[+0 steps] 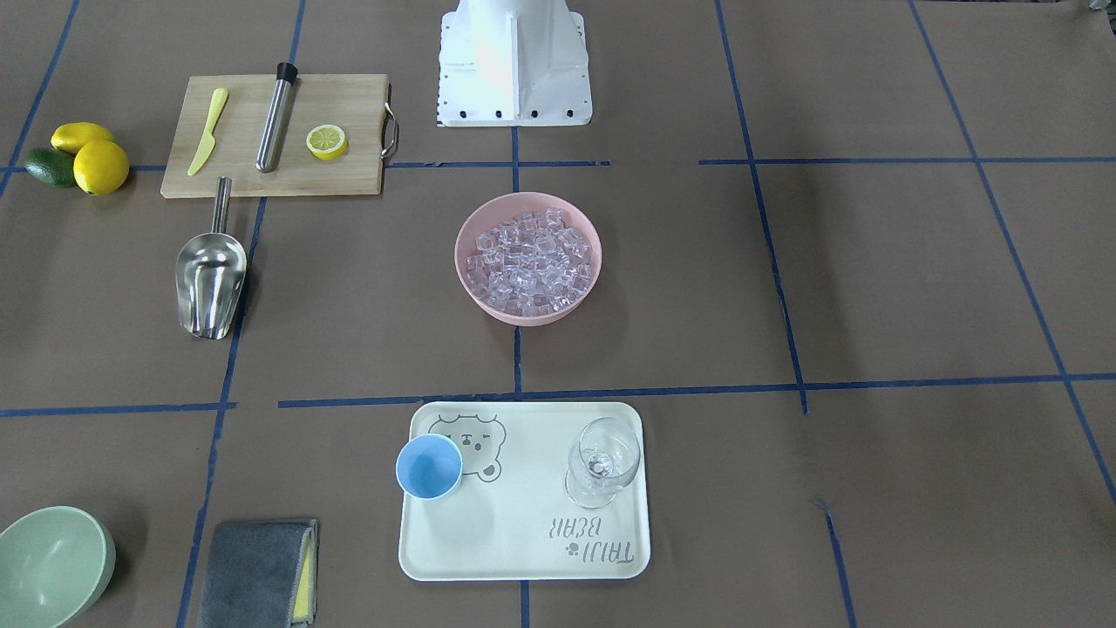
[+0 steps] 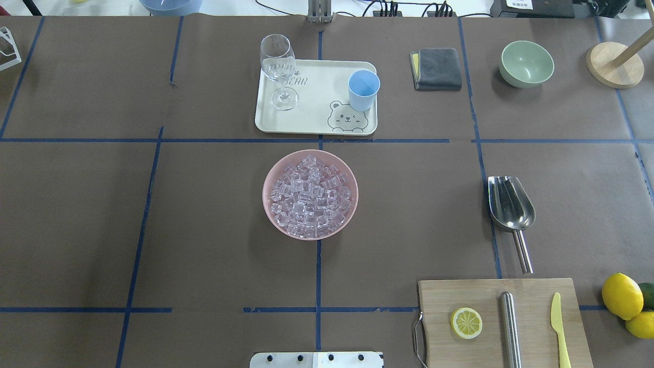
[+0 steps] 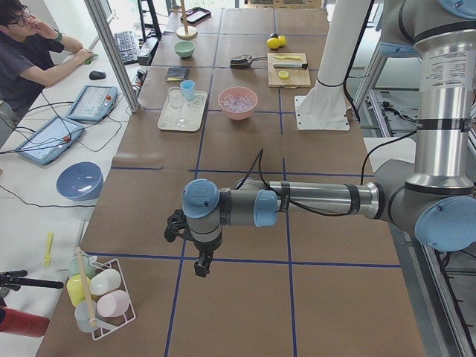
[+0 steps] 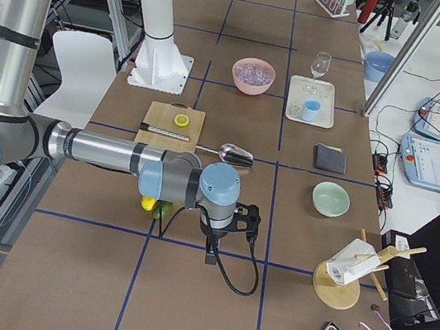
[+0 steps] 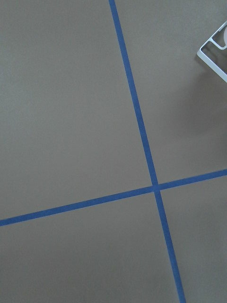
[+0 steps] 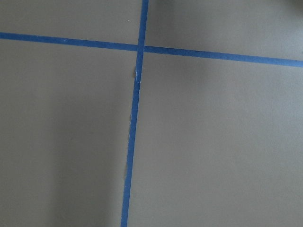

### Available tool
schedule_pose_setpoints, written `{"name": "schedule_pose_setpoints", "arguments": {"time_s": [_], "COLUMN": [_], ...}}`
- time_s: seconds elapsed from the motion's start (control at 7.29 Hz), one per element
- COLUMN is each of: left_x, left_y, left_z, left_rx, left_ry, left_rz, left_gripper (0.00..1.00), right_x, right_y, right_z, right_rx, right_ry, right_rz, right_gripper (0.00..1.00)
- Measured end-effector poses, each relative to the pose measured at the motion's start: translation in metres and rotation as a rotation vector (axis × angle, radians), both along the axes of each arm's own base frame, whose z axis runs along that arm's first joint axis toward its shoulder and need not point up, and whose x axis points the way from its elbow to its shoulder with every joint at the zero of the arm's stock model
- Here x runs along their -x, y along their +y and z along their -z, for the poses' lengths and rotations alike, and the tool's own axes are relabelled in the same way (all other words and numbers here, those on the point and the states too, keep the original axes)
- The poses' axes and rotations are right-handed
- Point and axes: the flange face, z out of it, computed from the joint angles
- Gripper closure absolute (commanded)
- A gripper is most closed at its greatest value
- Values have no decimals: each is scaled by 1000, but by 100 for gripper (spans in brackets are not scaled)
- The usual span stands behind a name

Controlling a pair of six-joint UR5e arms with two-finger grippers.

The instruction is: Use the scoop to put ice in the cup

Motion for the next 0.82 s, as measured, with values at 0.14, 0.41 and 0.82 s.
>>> {"name": "schedule_pose_setpoints", "arguments": {"time_s": [0.14,0.41,0.82], "left_x": [1,3,2], "left_y": [-1,-2,-25], "left_z": [5,11,43], "left_rx": [-10,-27,-165], "left_ry": [-15,-46,-43], "left_rz": [-1,-1,5], "left_gripper": [0,0,0], "right_x": [0,3,6], "right_y": [-1,-3,-3], "right_z": [5,23,32], "right_rx": [-9,-37,-44], "right_ry": [0,-37,-89], "right_rz": [-1,-4,-5], "right_gripper": [0,0,0]}}
